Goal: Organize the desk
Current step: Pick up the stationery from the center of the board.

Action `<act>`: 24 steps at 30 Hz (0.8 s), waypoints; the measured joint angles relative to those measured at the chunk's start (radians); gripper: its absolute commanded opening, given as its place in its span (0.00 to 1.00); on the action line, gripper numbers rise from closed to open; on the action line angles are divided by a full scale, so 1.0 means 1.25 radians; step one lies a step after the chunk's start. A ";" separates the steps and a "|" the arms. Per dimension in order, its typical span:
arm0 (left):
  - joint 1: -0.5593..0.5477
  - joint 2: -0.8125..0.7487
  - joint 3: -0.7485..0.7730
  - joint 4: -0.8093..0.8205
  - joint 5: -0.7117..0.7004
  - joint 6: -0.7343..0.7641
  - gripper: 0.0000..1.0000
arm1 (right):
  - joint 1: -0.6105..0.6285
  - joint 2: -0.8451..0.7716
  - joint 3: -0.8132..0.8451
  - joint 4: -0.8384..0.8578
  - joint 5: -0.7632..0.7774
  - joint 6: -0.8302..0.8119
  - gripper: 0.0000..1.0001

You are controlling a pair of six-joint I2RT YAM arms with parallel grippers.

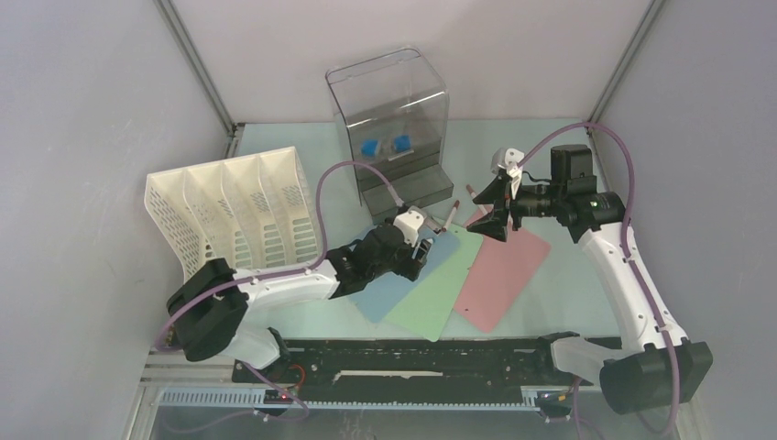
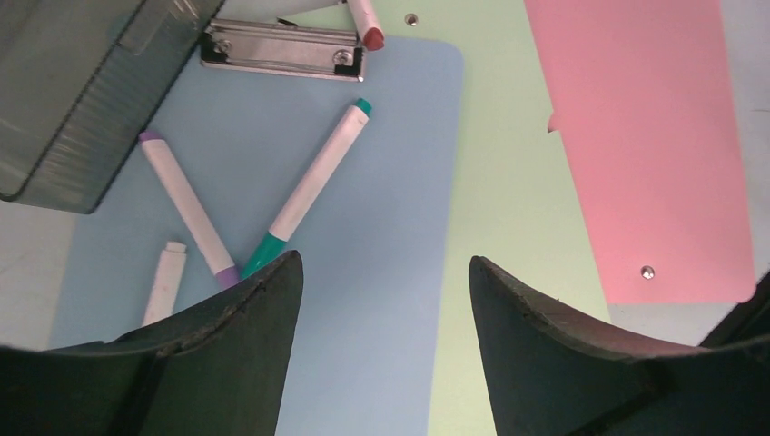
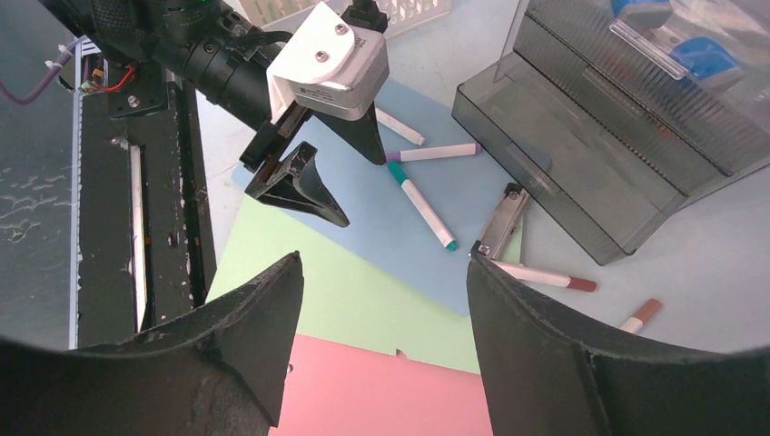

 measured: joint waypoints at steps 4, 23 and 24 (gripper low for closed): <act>0.018 -0.002 -0.018 0.029 0.045 -0.018 0.74 | 0.000 0.002 0.000 0.000 0.000 0.000 0.74; 0.086 0.064 -0.011 0.063 0.162 -0.042 0.71 | 0.000 0.002 0.000 -0.005 -0.006 -0.004 0.74; 0.087 0.073 -0.004 0.055 0.161 -0.039 0.70 | 0.000 0.002 0.000 -0.005 -0.006 -0.005 0.74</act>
